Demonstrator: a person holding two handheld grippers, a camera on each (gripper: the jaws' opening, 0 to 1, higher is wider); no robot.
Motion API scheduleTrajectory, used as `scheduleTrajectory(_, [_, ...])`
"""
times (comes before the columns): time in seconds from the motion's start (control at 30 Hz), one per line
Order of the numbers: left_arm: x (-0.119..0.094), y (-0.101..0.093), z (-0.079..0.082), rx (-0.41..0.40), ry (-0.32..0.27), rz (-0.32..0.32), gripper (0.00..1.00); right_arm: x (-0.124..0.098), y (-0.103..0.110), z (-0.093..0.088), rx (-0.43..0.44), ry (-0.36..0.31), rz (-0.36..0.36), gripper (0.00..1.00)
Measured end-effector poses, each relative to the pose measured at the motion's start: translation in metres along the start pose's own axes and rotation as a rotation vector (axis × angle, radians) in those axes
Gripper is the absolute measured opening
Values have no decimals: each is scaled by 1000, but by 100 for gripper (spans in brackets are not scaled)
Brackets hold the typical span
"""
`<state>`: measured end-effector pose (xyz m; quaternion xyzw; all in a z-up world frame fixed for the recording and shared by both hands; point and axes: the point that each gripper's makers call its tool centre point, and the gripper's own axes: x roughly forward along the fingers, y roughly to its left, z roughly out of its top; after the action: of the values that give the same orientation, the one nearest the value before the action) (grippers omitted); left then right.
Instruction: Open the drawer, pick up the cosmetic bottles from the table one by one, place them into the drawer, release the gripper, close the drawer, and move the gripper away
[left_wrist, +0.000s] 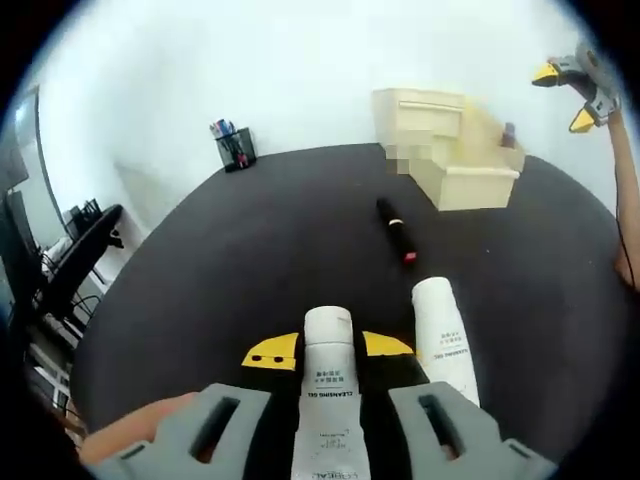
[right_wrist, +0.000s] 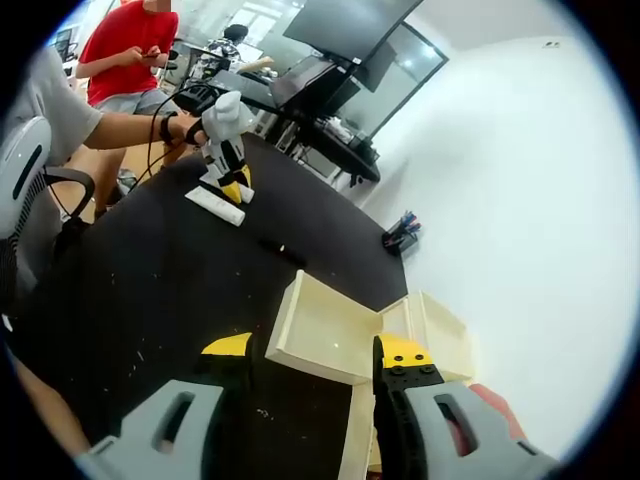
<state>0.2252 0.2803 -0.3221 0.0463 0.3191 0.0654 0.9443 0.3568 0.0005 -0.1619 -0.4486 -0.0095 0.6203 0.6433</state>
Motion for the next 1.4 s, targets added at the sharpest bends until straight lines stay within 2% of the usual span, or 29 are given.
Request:
scheduleTrajectory(0.17, [-7,2,7,-4,-12,15,16,-2,-1,0,0,-1,-3,42])
scheduleTrajectory(0.6, [-28,4,42,-26,-97,40,15,-7,-2,1,-1,-7,-9,42])
scheduleTrajectory(0.9, [-40,0,76,-30,-149,44,15,-12,-1,0,-3,-11,-12,42])
scheduleTrajectory(1.1, [-44,-21,110,-39,-169,9,15,-16,-4,-5,-1,7,-29,41])
scheduleTrajectory(1.4, [-42,-50,154,6,-185,-29,15,-22,-7,-17,13,44,-49,41])
